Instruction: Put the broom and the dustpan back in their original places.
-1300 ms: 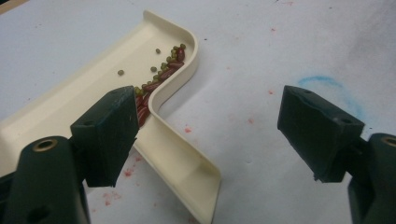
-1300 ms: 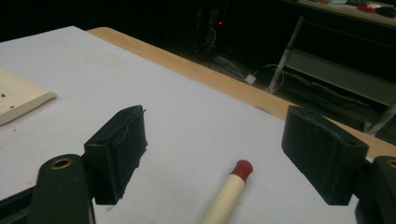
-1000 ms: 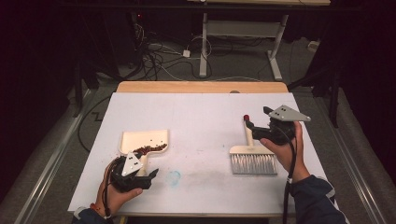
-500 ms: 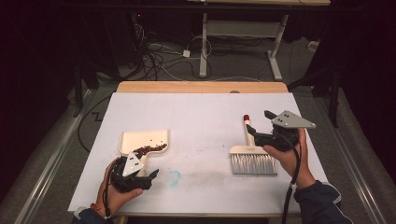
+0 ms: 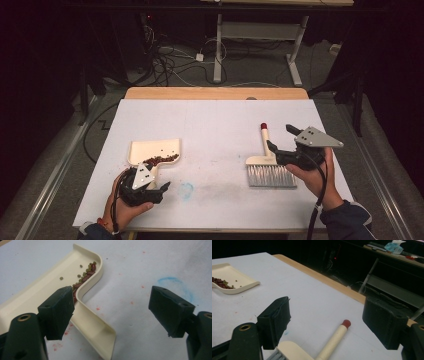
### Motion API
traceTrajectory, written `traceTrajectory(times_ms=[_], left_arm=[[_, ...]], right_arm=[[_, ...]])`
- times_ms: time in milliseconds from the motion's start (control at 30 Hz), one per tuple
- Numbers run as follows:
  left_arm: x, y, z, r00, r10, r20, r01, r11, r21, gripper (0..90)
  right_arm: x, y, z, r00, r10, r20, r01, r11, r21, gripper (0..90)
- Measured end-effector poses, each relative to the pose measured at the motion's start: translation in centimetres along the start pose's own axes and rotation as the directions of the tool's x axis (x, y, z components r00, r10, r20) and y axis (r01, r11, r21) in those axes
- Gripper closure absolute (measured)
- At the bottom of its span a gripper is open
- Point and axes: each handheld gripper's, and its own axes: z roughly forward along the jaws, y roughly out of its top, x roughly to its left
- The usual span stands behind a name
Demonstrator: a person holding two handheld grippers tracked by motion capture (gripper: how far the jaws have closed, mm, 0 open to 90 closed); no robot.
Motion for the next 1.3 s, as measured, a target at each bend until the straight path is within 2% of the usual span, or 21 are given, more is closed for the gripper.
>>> traceTrajectory(times_ms=[167, 400, 533, 833, 1067, 1300], left_arm=[[0.0, 0.0, 0.0, 1.0, -0.001, 0.002, 0.001, 1.0, 0.0, 20.5], [-0.1, 0.0, 0.0, 1.0, 0.0, 0.004, 0.0, 1.0, 0.001, 20.5], [0.0, -0.1, -0.1, 1.0, 0.002, 0.001, -0.002, 1.0, 0.004, 20.5], [-0.1, -0.1, 0.0, 1.0, 0.004, -0.001, -0.004, 1.0, 0.004, 20.5], [-0.1, 0.0, 0.1, 1.0, 0.009, 0.001, -0.009, 1.0, 0.002, 20.5], [-0.1, 0.1, 0.2, 0.9998, 0.021, -0.003, -0.021, 0.9998, 0.005, 20.5]], right_arm=[[0.0, -0.6, -0.4, 1.0, -0.005, -0.004, 0.004, 1.0, -0.004, 22.5], [0.4, -1.6, -0.7, 0.9982, -0.059, 0.008, 0.059, 0.998, 0.002, 22.8], [0.5, -2.4, -1.0, 0.9983, -0.057, -0.005, 0.057, 0.998, 0.004, 22.7], [0.5, -4.2, -1.6, 0.9981, -0.061, 0.007, 0.061, 0.998, -0.008, 23.0], [0.3, -6.0, -2.0, 0.9989, -0.047, 0.011, 0.047, 0.999, 0.013, 22.9], [0.4, -7.7, -2.7, 0.9983, -0.058, 0.006, 0.057, 0.997, 0.048, 22.8]])
